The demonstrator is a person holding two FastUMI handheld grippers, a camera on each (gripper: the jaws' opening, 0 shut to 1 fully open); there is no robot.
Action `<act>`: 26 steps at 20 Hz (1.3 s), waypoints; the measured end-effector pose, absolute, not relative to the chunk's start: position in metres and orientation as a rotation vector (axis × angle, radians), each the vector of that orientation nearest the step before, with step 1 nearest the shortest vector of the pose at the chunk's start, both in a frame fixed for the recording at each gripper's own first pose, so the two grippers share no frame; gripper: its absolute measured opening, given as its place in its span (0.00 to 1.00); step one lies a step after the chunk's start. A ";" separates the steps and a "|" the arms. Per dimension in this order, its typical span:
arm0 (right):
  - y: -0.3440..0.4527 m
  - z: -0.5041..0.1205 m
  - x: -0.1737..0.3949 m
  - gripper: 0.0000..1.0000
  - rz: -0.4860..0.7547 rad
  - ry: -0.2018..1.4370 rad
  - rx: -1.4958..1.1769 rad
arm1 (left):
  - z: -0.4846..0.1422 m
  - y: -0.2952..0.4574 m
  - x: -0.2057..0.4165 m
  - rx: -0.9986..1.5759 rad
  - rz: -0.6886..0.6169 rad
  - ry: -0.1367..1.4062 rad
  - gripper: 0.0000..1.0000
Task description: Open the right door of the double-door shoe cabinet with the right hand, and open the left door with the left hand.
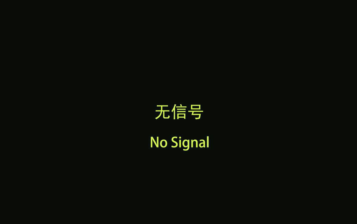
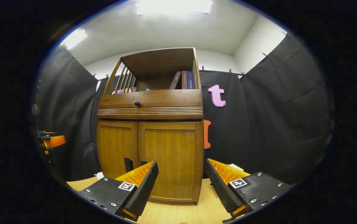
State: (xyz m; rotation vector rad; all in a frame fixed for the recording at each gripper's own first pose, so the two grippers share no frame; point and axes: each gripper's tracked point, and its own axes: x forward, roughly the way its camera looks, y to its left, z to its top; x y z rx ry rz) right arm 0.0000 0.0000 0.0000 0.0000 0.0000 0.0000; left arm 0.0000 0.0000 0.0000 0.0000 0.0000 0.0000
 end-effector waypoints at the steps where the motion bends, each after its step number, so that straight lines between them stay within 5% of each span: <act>1: 0.000 0.000 0.001 1.00 -0.003 0.004 0.004 | -0.001 -0.002 0.001 -0.001 -0.004 0.002 0.97; 26: 0.043 -0.006 0.015 0.94 0.028 0.032 -0.031 | -0.010 0.024 0.002 -0.022 0.018 0.032 0.97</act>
